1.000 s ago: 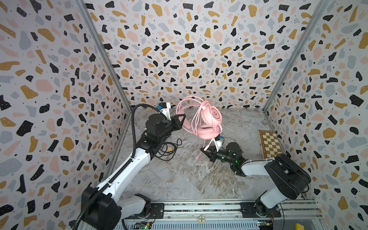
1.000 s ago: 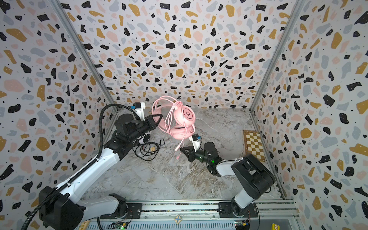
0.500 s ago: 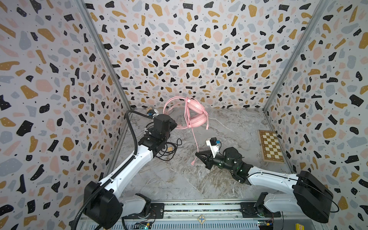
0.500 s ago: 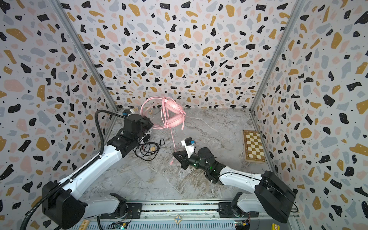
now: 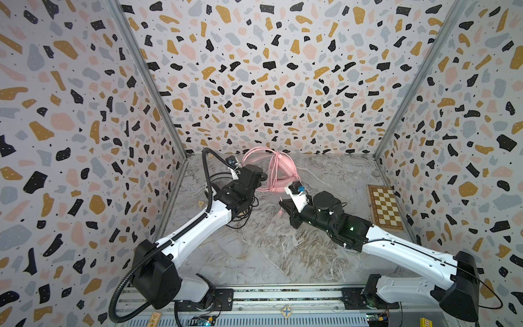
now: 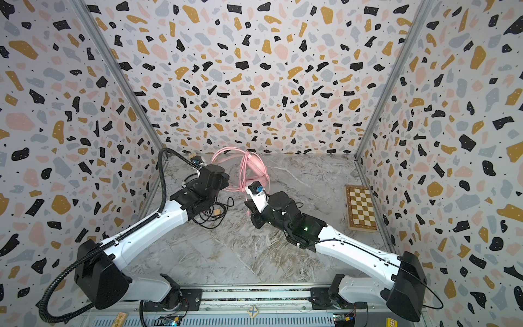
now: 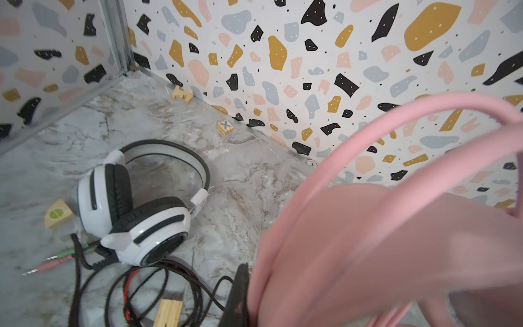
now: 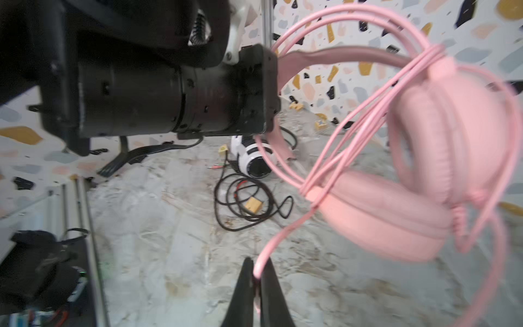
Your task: Wrap the headphones
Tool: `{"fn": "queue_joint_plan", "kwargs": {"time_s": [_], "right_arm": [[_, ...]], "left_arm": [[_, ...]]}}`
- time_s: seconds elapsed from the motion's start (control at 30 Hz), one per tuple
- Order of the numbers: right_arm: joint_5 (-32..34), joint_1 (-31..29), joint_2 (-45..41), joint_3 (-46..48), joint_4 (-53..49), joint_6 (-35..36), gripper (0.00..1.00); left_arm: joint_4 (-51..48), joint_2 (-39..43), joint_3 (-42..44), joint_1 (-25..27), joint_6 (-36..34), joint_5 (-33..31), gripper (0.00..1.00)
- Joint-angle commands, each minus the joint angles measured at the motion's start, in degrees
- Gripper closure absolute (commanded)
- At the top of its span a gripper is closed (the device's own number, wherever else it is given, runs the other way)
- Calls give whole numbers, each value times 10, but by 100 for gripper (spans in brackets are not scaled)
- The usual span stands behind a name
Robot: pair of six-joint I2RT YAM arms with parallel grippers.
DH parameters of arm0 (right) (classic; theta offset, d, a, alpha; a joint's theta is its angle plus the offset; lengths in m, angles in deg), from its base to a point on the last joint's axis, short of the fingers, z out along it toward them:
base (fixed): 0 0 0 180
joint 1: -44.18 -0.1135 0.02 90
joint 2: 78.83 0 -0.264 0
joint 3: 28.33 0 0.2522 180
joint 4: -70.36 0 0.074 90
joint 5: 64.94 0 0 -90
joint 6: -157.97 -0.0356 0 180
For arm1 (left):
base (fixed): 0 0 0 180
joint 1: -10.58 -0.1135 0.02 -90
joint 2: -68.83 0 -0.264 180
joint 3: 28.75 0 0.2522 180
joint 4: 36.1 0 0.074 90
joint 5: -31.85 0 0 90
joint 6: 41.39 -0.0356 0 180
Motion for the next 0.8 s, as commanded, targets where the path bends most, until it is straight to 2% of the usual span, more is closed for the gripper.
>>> {"fn": "queue_joint_plan", "kwargs": {"time_s": [0.0,0.17,0.37,0.53,0.67,0.77], "right_arm": [[75,-5,-2,-56,-85,86,92],[125,-3,45,-112,-140,133,92],[158,-3,70,-155,-158,166,92],[142,-1,78,-169,-141,168,92],[129,0,61,-157,-100,149,92],[158,-1,52,-143,-78,153,92]], "left_arm": [[29,17,17,5,-69,-85,100],[22,26,32,20,-152,-93,100],[-9,17,23,37,-229,-113,100],[-24,10,23,51,-247,-163,100],[-22,3,28,64,-261,-163,100],[-27,-4,28,68,-273,-158,100]]}}
